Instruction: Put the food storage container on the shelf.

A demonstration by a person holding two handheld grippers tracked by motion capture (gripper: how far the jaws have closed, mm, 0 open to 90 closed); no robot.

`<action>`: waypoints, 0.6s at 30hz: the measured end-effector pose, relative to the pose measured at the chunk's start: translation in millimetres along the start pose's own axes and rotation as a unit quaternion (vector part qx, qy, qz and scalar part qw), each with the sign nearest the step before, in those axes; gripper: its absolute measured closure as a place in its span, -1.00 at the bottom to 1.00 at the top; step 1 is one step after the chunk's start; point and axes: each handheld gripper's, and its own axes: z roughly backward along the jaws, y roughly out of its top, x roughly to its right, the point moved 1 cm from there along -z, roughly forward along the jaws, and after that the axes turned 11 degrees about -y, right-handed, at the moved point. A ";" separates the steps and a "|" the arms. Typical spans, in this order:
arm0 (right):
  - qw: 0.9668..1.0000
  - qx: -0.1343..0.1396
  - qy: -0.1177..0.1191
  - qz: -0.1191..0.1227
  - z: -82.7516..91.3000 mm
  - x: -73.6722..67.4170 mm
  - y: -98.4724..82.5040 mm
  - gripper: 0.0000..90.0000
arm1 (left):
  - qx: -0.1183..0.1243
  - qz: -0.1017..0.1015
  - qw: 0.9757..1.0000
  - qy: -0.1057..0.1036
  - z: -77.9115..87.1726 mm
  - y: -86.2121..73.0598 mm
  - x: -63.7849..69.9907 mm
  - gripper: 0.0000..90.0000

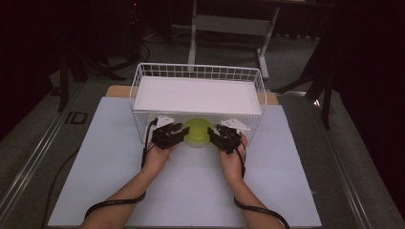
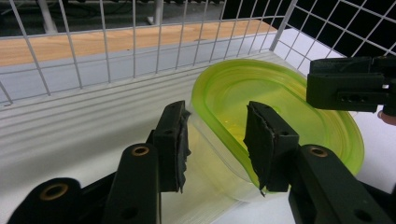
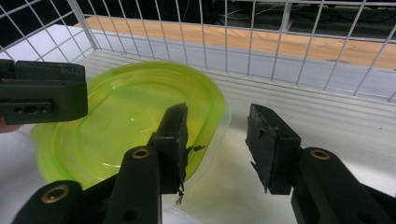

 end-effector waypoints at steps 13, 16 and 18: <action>1.000 0.011 0.011 0.013 21.6 -5.0 0.6 0.24 | -0.006 0.009 0.999 -0.031 27.9 -5.4 -0.2 0.23; 1.000 0.008 0.017 0.010 26.9 -4.6 0.8 0.27 | -0.004 0.011 0.999 -0.030 38.4 -6.9 0.9 0.23; 1.000 0.005 0.023 0.003 31.3 -4.9 0.8 0.28 | -0.005 0.015 0.999 -0.030 46.0 -8.4 2.5 0.23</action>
